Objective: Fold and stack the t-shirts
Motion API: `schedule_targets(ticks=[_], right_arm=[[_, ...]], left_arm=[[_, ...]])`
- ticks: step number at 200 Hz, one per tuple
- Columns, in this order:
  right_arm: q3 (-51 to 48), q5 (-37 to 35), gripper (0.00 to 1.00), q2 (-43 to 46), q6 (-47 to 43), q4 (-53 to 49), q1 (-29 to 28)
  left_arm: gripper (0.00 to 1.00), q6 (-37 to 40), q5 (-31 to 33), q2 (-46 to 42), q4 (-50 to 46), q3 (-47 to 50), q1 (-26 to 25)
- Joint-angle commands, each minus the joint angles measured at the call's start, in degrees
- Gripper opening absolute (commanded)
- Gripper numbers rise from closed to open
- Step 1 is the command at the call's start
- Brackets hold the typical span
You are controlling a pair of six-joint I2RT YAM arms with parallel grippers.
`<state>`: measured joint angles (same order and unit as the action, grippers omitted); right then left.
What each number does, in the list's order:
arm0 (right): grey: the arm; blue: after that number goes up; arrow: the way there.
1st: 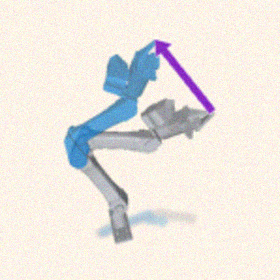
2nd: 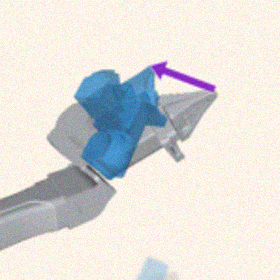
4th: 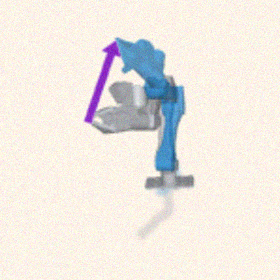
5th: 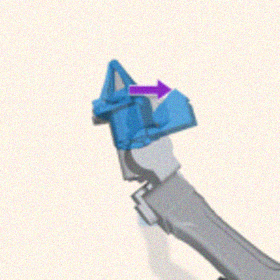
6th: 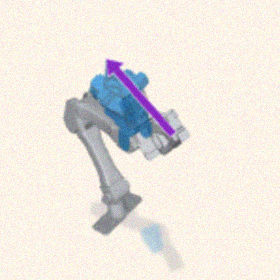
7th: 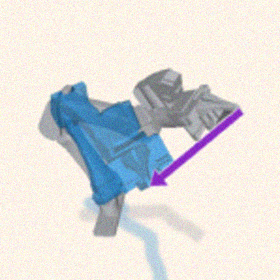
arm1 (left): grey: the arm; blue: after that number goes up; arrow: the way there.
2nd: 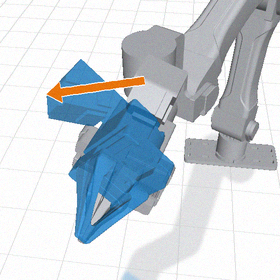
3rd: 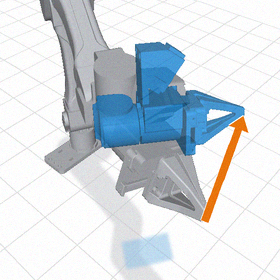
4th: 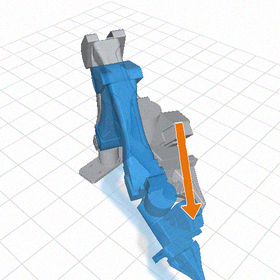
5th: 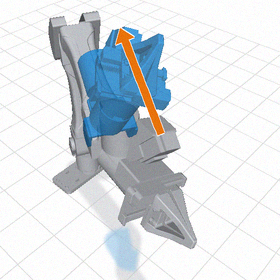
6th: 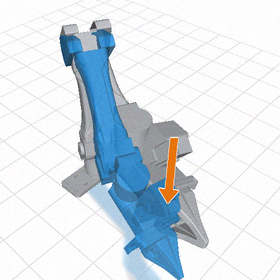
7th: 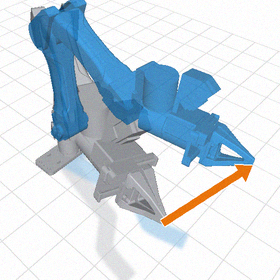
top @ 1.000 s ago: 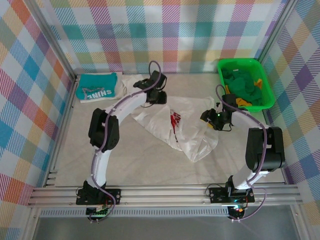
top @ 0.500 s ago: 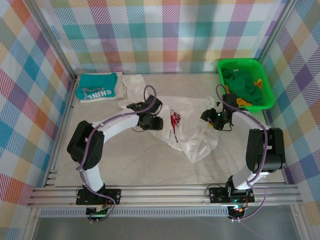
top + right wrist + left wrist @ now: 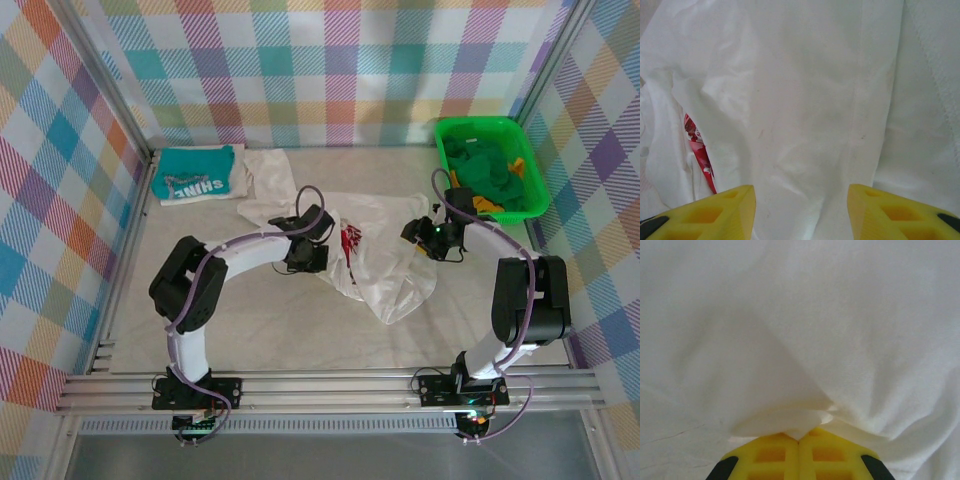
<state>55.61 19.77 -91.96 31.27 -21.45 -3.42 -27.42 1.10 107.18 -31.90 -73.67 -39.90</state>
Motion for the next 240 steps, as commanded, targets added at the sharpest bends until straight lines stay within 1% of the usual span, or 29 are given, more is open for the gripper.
schedule_targets(ticks=[1,29,85,115,136,157,174,196,213,240], right_arm=[[-0.33,0.42,0.52,1.3,-0.73,0.01,-0.28],[-0.11,0.53,0.52,1.18,-0.72,-0.08,-0.31],[0.88,0.96,0.52,-0.07,-1.04,-0.41,-0.28],[0.63,0.34,0.52,0.77,-1.35,-0.96,-0.3],[1.23,0.42,0.52,0.26,-1.78,-1.65,-0.32],[1.43,1.03,0.52,0.17,-1.67,-1.37,-0.32],[1.73,1.38,0.52,-0.2,-1.52,-1.06,-0.34],[2.22,2.53,0.53,-0.76,-1.51,-0.74,-0.33],[2.17,3.14,0.53,-0.69,-1.53,-0.48,-0.29],[1.46,4.11,0.53,0.18,-1.19,-0.23,-0.29]], left_arm=[[0.0,0.35,3.05,-4.94,-5.44,-2.17,-0.18],[0.0,0.21,5.0,-8.35,-11.81,-3.15,-0.18],[0.0,0.24,9.53,-15.22,-20.44,-2.12,-0.12],[0.0,-0.93,15.94,-23.82,-27.89,-1.11,0.08],[0.0,-1.76,18.67,-29.09,-37.2,-1.65,0.52],[0.0,-4.95,22.74,-35.29,-46.74,-0.91,1.23],[0.0,-8.53,24.93,-41.54,-51.11,0.63,2.09],[0.0,-13.7,24.04,-50.43,-51.16,4.46,2.11],[0.0,-20.45,23.38,-56.56,-51.39,8.66,2.11],[0.0,-29.48,14.88,-66.22,-46.98,18.56,2.02]])
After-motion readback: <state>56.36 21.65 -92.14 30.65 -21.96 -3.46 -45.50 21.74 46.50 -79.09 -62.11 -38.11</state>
